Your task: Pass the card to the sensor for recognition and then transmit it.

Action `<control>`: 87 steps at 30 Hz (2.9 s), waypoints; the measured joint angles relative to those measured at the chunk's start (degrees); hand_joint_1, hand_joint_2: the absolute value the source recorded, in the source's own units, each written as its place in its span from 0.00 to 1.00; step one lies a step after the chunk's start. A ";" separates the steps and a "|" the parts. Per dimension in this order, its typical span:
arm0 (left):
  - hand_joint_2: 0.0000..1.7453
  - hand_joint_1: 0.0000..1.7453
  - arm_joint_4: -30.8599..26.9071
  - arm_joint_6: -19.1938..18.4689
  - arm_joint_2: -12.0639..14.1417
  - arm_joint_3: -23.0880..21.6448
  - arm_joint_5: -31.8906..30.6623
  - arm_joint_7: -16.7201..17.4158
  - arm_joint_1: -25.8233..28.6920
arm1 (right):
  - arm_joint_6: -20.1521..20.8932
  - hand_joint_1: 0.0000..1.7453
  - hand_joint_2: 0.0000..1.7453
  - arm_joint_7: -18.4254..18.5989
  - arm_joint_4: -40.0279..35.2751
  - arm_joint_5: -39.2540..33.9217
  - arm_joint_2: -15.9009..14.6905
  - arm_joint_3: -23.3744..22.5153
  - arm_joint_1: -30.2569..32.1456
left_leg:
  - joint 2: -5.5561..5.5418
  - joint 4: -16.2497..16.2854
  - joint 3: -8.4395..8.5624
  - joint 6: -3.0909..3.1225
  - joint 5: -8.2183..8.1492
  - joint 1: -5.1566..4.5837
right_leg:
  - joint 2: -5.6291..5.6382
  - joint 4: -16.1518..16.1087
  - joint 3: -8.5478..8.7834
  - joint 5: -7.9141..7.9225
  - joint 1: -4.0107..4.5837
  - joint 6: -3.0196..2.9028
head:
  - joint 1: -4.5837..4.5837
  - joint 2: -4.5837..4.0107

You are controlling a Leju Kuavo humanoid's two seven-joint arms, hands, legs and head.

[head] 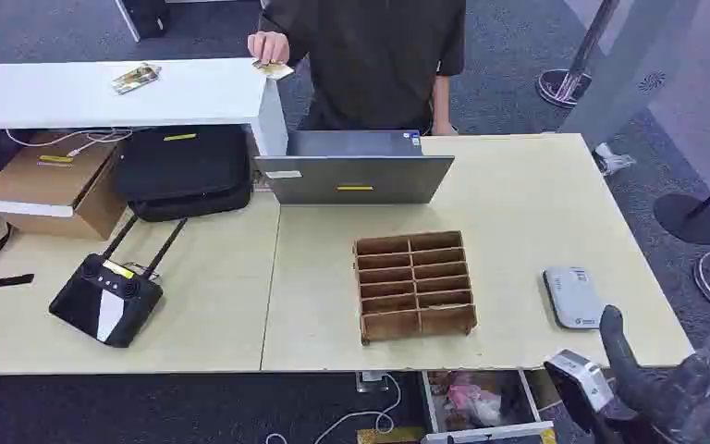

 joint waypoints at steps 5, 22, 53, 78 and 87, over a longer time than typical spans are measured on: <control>0.00 0.00 0.00 -0.07 0.00 0.02 0.04 0.00 0.00 | 0.00 0.00 1.00 -0.15 0.02 0.00 0.00 0.00 0.00 | 0.00 0.00 0.00 0.00 0.00 0.00 | 0.00 0.00 0.00 0.00 0.00 0.00 | 0.00 0.00; 0.00 0.00 0.00 -0.41 0.00 0.42 0.22 0.00 0.00 | 0.00 0.00 1.00 -1.66 0.48 -1.18 0.00 -0.04 -0.41 | 0.00 0.00 -0.01 0.00 0.00 0.00 | 0.00 0.00 0.01 0.00 0.00 0.00 | 0.00 0.00; 0.00 0.00 0.00 -3.96 0.59 -0.57 -2.91 1.94 -0.57 | 30.10 0.00 1.00 26.60 59.16 13.90 -10.62 25.53 -60.82 | 0.07 -0.09 -0.04 -0.29 0.50 0.04 | 0.16 0.13 -0.26 0.46 0.07 -0.30 | -0.02 0.00; 0.00 0.00 0.00 -3.41 0.48 -0.61 -2.84 1.97 -0.55 | 30.12 1.00 1.00 25.59 64.52 12.57 -11.43 28.39 -63.44 | 0.08 -0.09 -0.04 -0.29 0.50 0.05 | 0.17 0.13 -0.27 0.46 0.08 -0.30 | -0.02 0.00; 0.00 0.00 0.00 -3.39 0.48 -0.61 -2.21 1.18 -0.28 | 29.90 1.00 1.00 25.24 64.52 11.21 -11.45 28.48 -63.64 | 0.08 -0.09 -0.04 -0.29 0.50 0.05 | 0.17 0.13 -0.27 0.46 0.08 -0.30 | -0.02 0.00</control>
